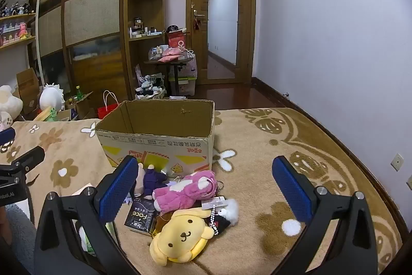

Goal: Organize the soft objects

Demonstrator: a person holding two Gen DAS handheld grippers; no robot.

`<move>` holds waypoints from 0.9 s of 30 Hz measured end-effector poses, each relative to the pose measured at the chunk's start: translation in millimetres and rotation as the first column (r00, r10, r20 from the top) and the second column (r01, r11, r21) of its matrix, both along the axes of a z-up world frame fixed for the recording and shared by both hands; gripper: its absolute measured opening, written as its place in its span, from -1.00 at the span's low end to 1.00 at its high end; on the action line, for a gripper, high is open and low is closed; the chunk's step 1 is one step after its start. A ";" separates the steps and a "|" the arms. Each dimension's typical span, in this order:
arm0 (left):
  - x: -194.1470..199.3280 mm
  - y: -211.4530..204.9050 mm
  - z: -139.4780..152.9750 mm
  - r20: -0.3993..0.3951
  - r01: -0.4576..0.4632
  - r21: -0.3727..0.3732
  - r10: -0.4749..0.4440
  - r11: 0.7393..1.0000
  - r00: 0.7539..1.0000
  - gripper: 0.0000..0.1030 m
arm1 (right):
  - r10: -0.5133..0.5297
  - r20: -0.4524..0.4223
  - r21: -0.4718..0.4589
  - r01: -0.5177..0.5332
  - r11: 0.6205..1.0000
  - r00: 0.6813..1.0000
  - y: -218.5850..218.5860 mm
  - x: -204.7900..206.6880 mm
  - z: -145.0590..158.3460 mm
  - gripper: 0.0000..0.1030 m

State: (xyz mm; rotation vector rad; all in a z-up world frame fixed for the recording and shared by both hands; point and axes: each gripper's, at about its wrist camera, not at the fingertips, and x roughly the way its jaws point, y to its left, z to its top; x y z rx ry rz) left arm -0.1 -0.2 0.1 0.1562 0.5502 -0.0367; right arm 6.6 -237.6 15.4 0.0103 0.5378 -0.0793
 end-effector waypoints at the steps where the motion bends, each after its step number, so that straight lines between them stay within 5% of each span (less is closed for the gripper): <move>1: 0.1 -0.1 0.0 -0.003 0.000 0.003 0.000 1.000 1.000 0.96 | 0.000 -0.001 0.000 0.000 1.000 1.000 0.0 0.0 0.0 1.00; 27: 0.2 -0.6 -1.4 -0.006 -0.003 -0.001 0.003 1.000 1.000 0.96 | -0.001 -0.006 -0.002 0.001 1.000 1.000 0.4 -0.1 -0.2 1.00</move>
